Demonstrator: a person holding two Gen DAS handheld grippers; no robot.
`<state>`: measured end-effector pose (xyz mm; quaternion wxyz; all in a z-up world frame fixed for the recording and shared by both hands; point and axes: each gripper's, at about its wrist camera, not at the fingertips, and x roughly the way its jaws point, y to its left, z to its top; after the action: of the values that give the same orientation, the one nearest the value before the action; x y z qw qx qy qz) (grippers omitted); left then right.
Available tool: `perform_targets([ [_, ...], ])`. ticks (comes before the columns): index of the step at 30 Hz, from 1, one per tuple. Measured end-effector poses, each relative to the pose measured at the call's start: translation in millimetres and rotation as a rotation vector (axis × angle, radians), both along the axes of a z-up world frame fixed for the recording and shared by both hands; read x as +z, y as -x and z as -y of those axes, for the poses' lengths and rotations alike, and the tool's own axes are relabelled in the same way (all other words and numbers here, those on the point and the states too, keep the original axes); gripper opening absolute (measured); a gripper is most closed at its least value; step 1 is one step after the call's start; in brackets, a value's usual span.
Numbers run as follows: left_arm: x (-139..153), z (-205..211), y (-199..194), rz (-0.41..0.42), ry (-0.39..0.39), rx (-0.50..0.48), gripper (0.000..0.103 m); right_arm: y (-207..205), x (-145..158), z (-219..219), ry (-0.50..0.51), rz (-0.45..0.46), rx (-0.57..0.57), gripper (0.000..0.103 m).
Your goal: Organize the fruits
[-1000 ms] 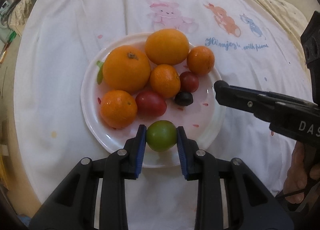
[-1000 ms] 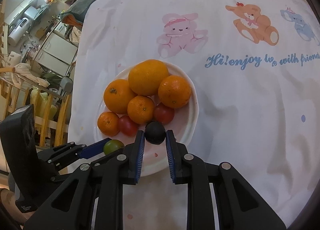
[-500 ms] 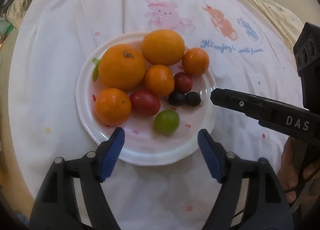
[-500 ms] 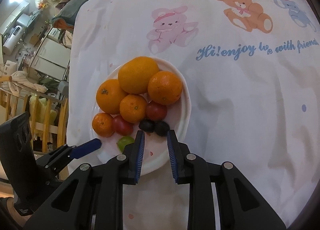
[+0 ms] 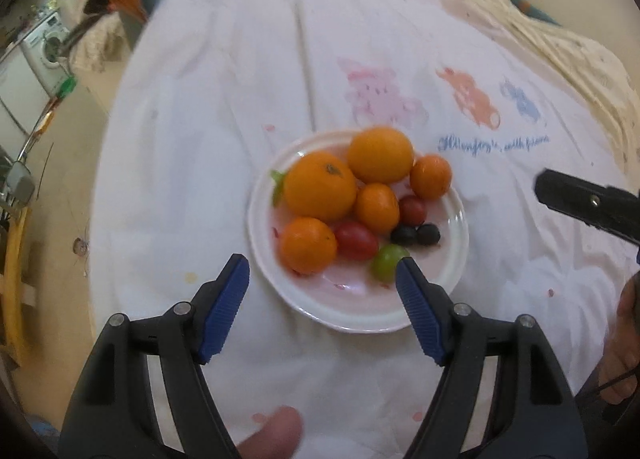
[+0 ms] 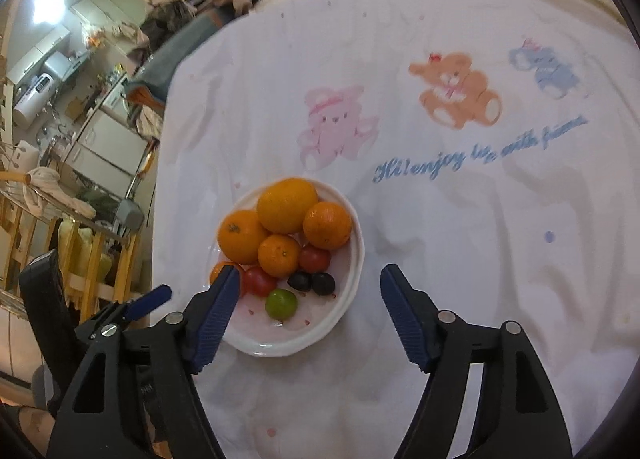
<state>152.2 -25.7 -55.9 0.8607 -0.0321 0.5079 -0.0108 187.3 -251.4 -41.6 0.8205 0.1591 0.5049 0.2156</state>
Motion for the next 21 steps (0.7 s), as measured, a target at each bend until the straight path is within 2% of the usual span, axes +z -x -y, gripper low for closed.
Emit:
perform_targets([
  [2, 9.7, -5.7, 7.2, 0.028, 0.012, 0.010, 0.073, 10.7, 11.6, 3.7, 0.001, 0.038, -0.008, 0.080],
  [4, 19.9, -10.5, 14.4, 0.061, 0.011, 0.020, 0.079, 21.2, 19.9, 5.4, 0.012, 0.073, -0.017, 0.086],
  [5, 24.9, -13.0, 17.7, 0.076, 0.009, 0.025, 0.086, 28.1, 24.1, 6.2, 0.011, 0.091, -0.026, 0.086],
  [6, 29.4, -15.5, 22.0, 0.089, 0.009, 0.028, 0.088, 35.8, 28.4, 8.4, 0.009, 0.112, -0.043, 0.087],
  [10, 41.1, -22.0, 39.9, 0.121, 0.013, 0.036, 0.089, 60.8, 39.5, 13.2, 0.005, 0.163, -0.062, 0.087],
  [12, 45.3, -26.9, 50.5, 0.129, 0.026, 0.051, 0.101, 72.4, 41.7, 13.2, 0.031, 0.180, -0.063, 0.087],
  [13, 47.8, -29.3, 55.9, 0.136, 0.032, 0.059, 0.103, 76.2, 41.6, 13.0, 0.036, 0.182, -0.063, 0.087],
  [19, 60.3, -33.7, 81.3, 0.181, 0.036, 0.068, 0.103, 99.9, 42.4, 7.4, 0.061, 0.199, -0.061, 0.089],
  [21, 63.9, -32.4, 89.1, 0.198, 0.015, 0.064, 0.103, 106.3, 42.9, 4.9, 0.070, 0.208, -0.064, 0.093],
])
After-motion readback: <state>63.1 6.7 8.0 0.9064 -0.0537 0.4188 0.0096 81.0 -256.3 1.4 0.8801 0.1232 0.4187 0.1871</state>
